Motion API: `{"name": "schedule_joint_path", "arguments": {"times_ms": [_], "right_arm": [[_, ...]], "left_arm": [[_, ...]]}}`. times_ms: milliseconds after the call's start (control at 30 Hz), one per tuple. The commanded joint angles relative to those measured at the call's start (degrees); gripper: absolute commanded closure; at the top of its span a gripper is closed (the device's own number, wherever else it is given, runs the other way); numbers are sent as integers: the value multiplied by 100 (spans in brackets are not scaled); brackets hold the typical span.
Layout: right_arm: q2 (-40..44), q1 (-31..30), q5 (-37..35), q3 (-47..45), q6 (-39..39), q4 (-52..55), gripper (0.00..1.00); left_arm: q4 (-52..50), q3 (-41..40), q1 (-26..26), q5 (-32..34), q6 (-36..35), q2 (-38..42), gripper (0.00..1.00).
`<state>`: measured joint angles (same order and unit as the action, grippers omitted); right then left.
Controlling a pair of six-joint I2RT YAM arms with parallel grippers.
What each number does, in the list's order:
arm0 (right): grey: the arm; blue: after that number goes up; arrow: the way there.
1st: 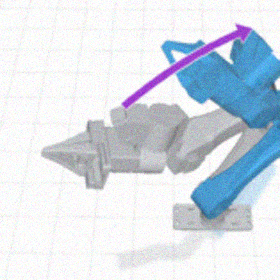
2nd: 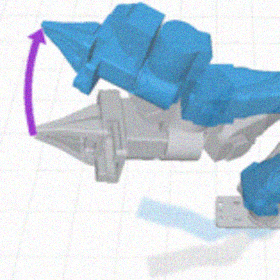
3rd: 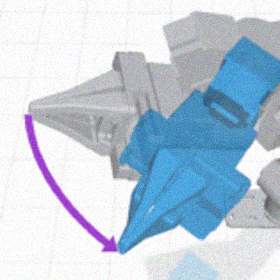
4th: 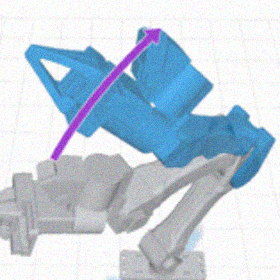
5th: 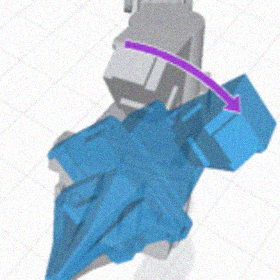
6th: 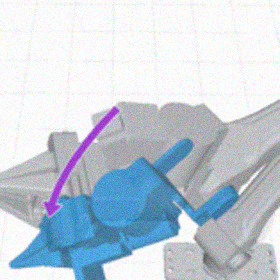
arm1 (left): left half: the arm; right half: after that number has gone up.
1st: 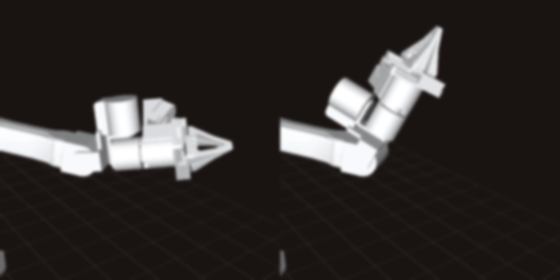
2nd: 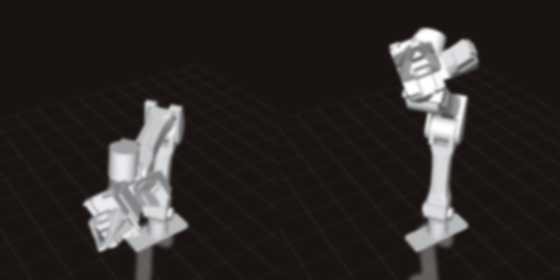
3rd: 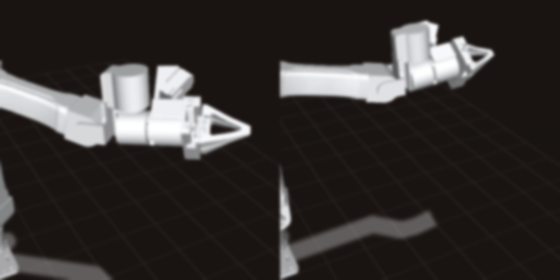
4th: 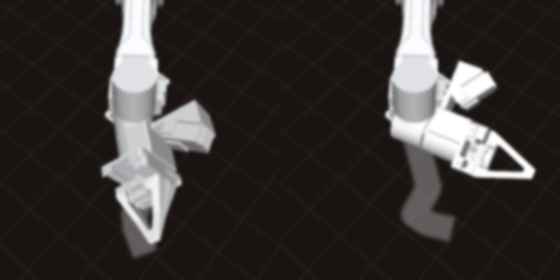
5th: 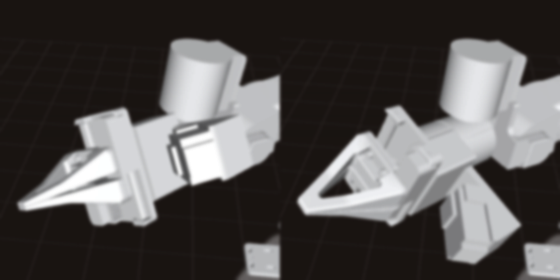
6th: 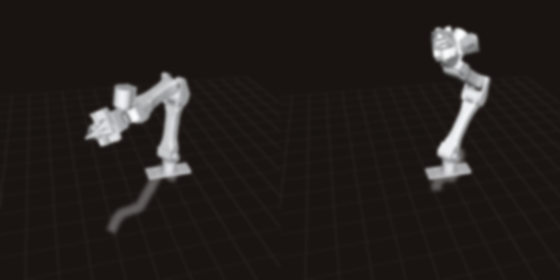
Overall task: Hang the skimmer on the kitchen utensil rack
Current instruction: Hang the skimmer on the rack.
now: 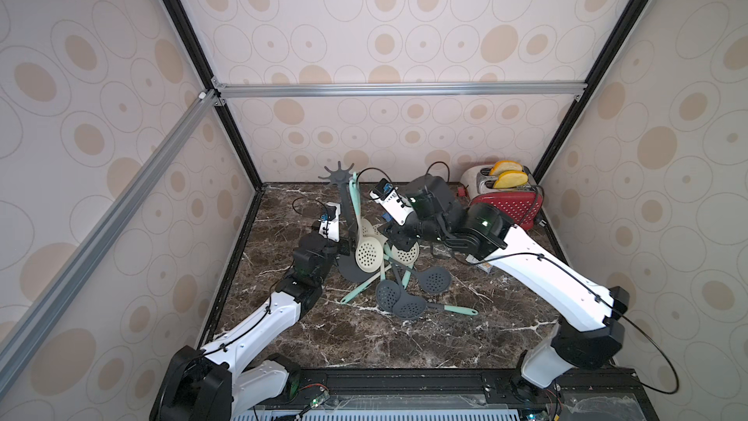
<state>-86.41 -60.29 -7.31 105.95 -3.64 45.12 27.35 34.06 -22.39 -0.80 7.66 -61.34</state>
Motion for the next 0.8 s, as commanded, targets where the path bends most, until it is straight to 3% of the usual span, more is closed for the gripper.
{"name": "schedule_joint_path", "arguments": {"times_ms": [0,167,233,467,767], "right_arm": [[655,125,610,-713,-63,-471,37],[1411,872,3029,-1894,-450,-1109,37],[1516,960,3545,-2111,-393,-1086,37],[1774,974,4097,-2558,-382,-1145,38],[1786,976,4066,-2615,-373,-1076,39]], "left_arm": [[-249,-3,414,-975,49,207,25],[-556,444,1054,-2597,-143,-23,38],[-485,630,1266,-3222,-132,-247,39],[-360,1178,1873,-4699,-353,-856,45],[-1351,1867,1914,-5868,-1375,-1485,46]]}}
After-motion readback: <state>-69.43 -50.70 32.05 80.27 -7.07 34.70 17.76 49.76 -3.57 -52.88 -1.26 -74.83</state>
